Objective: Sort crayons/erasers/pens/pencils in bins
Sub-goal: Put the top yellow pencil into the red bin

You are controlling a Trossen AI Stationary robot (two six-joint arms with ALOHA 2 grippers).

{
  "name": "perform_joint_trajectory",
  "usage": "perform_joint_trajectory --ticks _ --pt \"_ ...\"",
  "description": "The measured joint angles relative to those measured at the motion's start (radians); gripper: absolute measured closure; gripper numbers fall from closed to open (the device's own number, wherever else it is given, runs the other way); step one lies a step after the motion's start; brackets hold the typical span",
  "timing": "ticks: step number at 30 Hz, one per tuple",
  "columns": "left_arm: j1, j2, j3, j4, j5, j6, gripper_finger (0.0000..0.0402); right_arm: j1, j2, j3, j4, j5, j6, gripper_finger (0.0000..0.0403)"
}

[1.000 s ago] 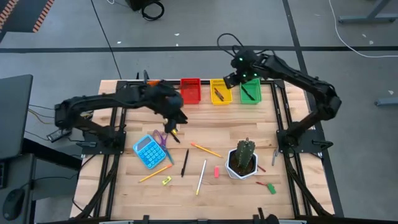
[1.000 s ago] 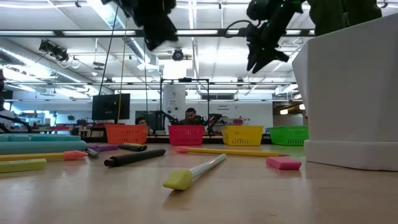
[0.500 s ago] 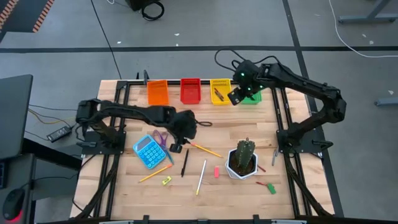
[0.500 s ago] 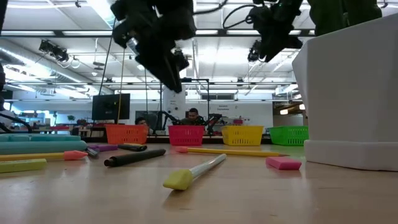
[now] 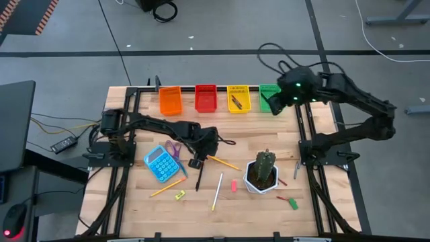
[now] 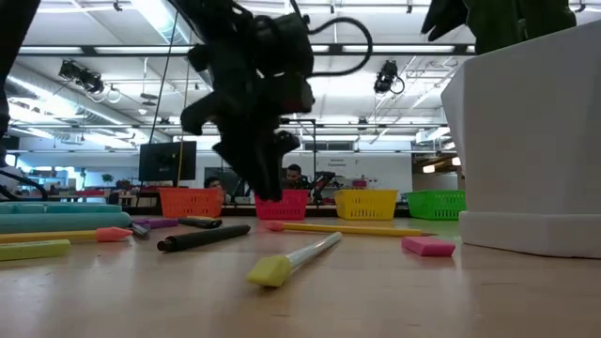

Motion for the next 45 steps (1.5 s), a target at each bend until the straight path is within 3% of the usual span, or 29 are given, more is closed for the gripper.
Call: perform_joint_trajectory --ticks 7,14,23,32,45 --pt "-0.021 0.02 0.0 0.026 -0.081 -0.048 0.0218 0.021 -0.068 0.0 -0.072 0.062 0.005 0.0296" --pt "-0.024 0.032 0.001 0.037 -0.096 -0.049 0.0206 0.022 -0.073 0.0 -0.127 0.065 0.038 0.0296" --pt "-0.023 0.095 0.003 0.068 -0.127 -0.056 0.0228 0.026 -0.072 0.0 -0.135 0.065 0.076 0.0296" --pt "-0.021 0.114 0.005 0.065 -0.128 -0.056 0.025 0.106 -0.071 0.0 -0.143 0.104 0.148 0.0296" --pt "-0.023 0.116 0.005 0.048 -0.143 -0.165 0.0349 0.187 -0.068 0.0 -0.143 0.207 0.207 0.0296"
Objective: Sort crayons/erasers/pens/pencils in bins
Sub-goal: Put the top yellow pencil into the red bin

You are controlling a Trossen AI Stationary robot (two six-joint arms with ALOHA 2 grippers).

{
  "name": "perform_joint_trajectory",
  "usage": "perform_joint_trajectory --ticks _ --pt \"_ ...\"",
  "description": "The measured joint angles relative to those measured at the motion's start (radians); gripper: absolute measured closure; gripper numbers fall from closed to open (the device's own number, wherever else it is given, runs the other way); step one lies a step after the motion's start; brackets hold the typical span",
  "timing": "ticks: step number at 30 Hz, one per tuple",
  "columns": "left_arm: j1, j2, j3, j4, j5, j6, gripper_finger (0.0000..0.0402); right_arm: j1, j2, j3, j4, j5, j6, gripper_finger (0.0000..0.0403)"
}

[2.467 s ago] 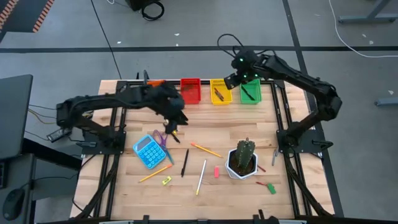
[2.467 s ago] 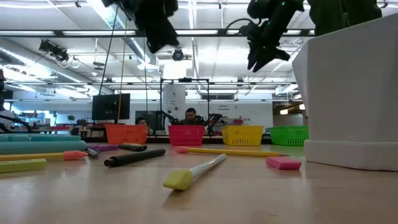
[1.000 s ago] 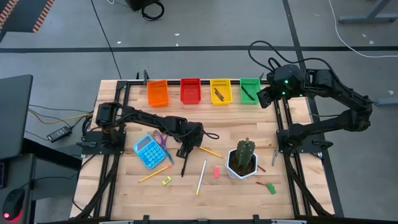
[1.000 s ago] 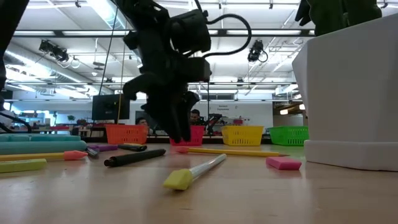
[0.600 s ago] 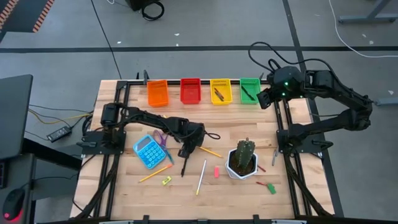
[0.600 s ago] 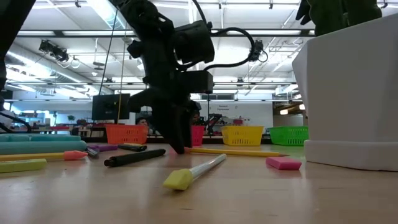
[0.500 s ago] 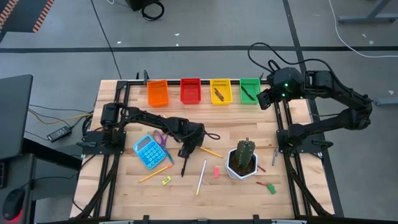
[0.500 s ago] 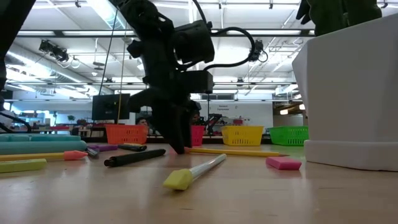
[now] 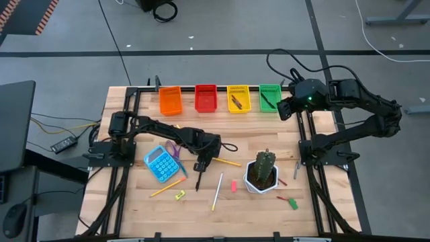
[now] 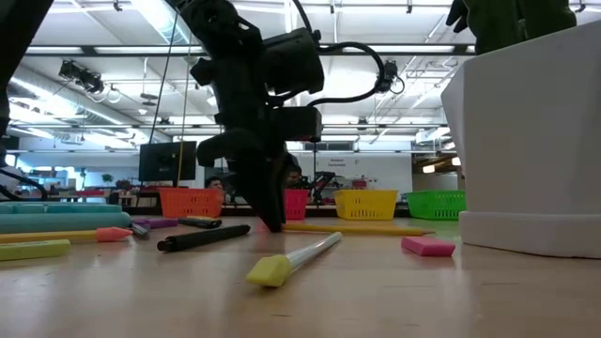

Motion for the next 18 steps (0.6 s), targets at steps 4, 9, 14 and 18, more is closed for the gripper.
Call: perform_joint_trajectory --ticks 4,9,14,18 --pt "0.0 0.004 0.04 -0.05 -0.001 -0.015 0.0366 0.0 0.0 0.0 0.0 0.0 0.01 0.0295" --pt "0.011 0.013 0.127 -0.146 -0.016 -0.021 0.0351 0.0 0.0 0.0 0.0 0.001 0.007 0.0295" --pt "0.03 0.01 0.246 -0.287 -0.01 -0.022 0.0358 0.0 0.0 0.0 0.0 0.018 0.003 0.0295" --pt "0.05 0.008 0.334 -0.384 -0.004 -0.022 0.0368 -0.003 0.0 0.0 0.0 0.02 -0.005 0.0295"
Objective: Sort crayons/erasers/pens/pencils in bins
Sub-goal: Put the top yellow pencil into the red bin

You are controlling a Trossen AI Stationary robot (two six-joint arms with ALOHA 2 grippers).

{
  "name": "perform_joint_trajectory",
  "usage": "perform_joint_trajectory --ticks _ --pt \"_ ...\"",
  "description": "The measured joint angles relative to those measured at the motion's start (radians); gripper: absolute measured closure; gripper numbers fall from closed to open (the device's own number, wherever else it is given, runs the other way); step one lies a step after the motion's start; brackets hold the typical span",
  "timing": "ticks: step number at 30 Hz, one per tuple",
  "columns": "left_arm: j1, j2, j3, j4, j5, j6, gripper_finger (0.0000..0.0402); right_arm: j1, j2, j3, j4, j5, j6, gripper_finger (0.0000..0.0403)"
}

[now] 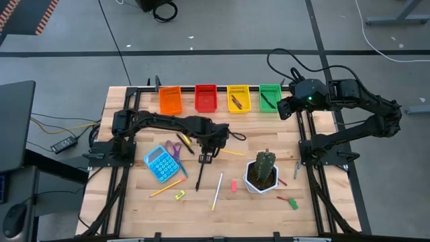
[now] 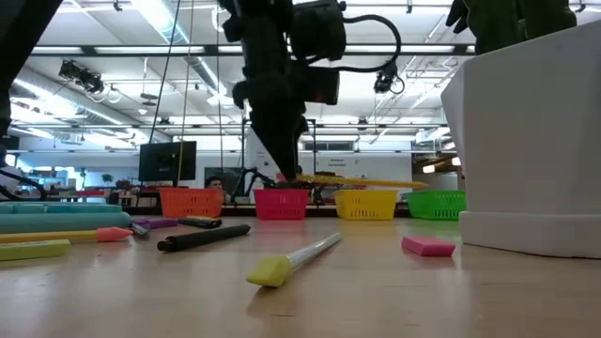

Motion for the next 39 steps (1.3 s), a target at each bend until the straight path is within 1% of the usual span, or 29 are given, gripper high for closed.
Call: perform_joint_trajectory --ticks 4,8,11,16,20,22,26,32,37,39 --pt "0.031 -0.001 0.074 -0.11 -0.001 -0.033 0.0359 0.0 0.0 0.0 0.0 0.022 -0.001 0.0295" --pt "0.08 -0.002 0.128 -0.2 0.0 -0.169 0.0359 0.0 0.0 0.0 0.0 0.048 -0.008 0.0295" --pt "0.121 -0.026 0.143 -0.225 -0.001 -0.25 0.0373 0.0 0.0 0.0 0.0 0.073 -0.01 0.0295" --pt "0.196 -0.083 0.146 -0.225 -0.022 -0.357 0.0374 0.0 0.0 0.0 0.0 0.108 -0.038 0.0295" --pt "0.262 -0.136 0.147 -0.242 -0.094 -0.359 0.0373 0.0 0.0 0.0 0.0 0.136 -0.053 0.0295" --pt "0.303 -0.141 0.147 -0.273 -0.102 -0.36 0.0371 0.0 0.0 0.0 0.0 0.144 -0.053 0.0295" --pt "0.388 -0.144 0.146 -0.331 -0.102 -0.354 0.0373 0.0 0.0 0.0 0.001 0.145 -0.053 0.0295" --pt "0.502 -0.145 0.146 -0.324 -0.102 -0.357 0.0366 0.0 0.0 0.0 0.002 0.145 -0.057 0.0295" --pt "0.567 -0.14 0.146 -0.34 -0.099 -0.357 0.037 0.0 0.0 0.0 0.003 0.145 -0.068 0.0295" --pt "0.581 -0.14 0.146 -0.346 -0.073 -0.36 0.037 0.0 0.0 0.0 0.004 0.145 -0.081 0.0295"
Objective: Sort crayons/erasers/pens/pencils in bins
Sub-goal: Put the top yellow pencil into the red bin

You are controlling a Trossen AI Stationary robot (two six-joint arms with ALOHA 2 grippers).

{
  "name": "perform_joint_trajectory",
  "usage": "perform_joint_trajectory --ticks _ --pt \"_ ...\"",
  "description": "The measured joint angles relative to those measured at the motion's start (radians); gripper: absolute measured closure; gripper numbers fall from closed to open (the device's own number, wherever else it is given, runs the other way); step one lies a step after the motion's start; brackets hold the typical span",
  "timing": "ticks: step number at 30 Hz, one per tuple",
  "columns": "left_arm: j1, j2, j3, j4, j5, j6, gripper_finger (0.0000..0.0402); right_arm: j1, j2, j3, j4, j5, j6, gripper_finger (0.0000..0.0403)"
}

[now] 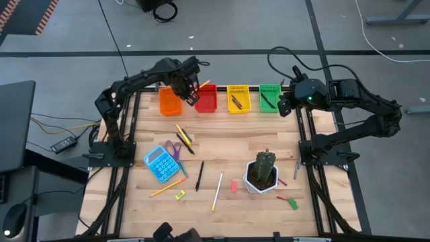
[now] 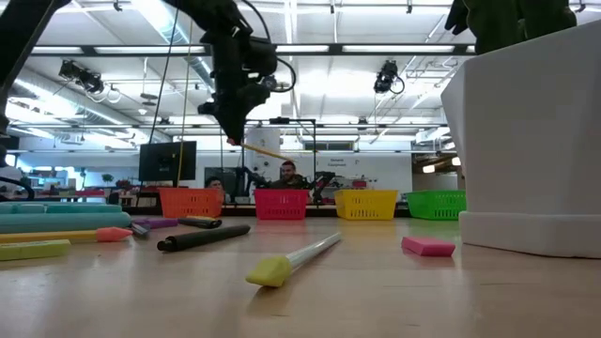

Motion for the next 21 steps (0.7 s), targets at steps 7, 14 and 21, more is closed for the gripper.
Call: perform_joint_trajectory --ticks 7,14,21 --pt "-0.002 0.061 0.0 -0.007 0.068 -0.09 0.0363 0.0 0.0 0.0 0.0 0.007 -0.032 0.0295" --pt "-0.014 0.124 -0.001 0.002 0.12 -0.177 0.0366 0.0 0.0 0.0 0.0 0.006 -0.067 0.0295" --pt "-0.007 0.159 0.0 0.014 0.154 -0.235 0.0363 0.0 0.0 0.0 0.0 0.006 -0.099 0.0295"
